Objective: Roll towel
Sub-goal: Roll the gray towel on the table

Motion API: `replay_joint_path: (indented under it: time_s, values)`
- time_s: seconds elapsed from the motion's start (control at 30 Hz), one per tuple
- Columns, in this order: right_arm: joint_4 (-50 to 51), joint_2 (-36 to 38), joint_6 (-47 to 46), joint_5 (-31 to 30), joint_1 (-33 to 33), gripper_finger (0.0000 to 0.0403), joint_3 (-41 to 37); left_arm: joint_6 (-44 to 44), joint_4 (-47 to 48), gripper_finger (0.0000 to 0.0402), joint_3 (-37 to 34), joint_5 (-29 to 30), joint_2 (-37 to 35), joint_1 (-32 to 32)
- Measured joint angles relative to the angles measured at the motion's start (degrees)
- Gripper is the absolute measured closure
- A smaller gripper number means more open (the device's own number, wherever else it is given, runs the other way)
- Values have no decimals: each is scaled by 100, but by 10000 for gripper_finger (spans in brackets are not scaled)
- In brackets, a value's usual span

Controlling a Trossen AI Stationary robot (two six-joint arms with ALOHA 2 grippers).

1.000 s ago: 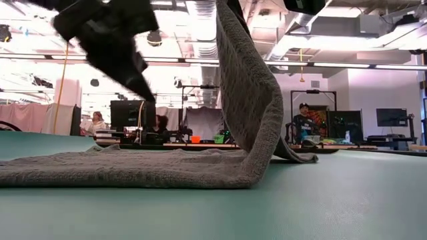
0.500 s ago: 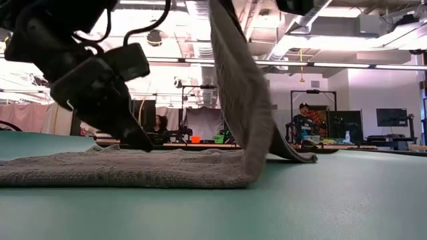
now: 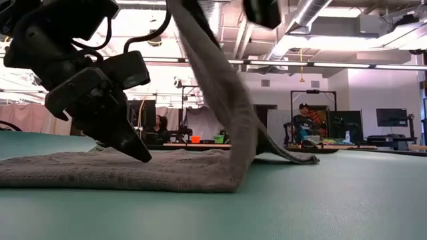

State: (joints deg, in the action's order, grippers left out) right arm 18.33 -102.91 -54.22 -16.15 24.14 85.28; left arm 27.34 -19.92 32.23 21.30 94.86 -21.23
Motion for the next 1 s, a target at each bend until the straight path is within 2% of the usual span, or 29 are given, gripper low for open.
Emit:
replay_joint_path:
  time_s: [0.1, 0.3, 0.47, 0.8, 1.0]
  values:
    - [-505, -292, 74, 368, -49, 385, 0, -89, -22, 401, 0, 24, -1, 20]
    - [-908, -492, 113, 412, -57, 385, 0, -130, -17, 402, 0, 11, -1, 108]
    - [-1352, -516, 507, 818, -80, 385, 0, -214, -55, 402, 0, -127, -1, 253]
    - [-1211, -514, 523, 723, -70, 385, 7, -421, -55, 401, 0, -450, 1, 352]
    - [-1072, -501, 494, 727, 0, 385, 7, -408, -446, 402, 44, -682, 464, 375]
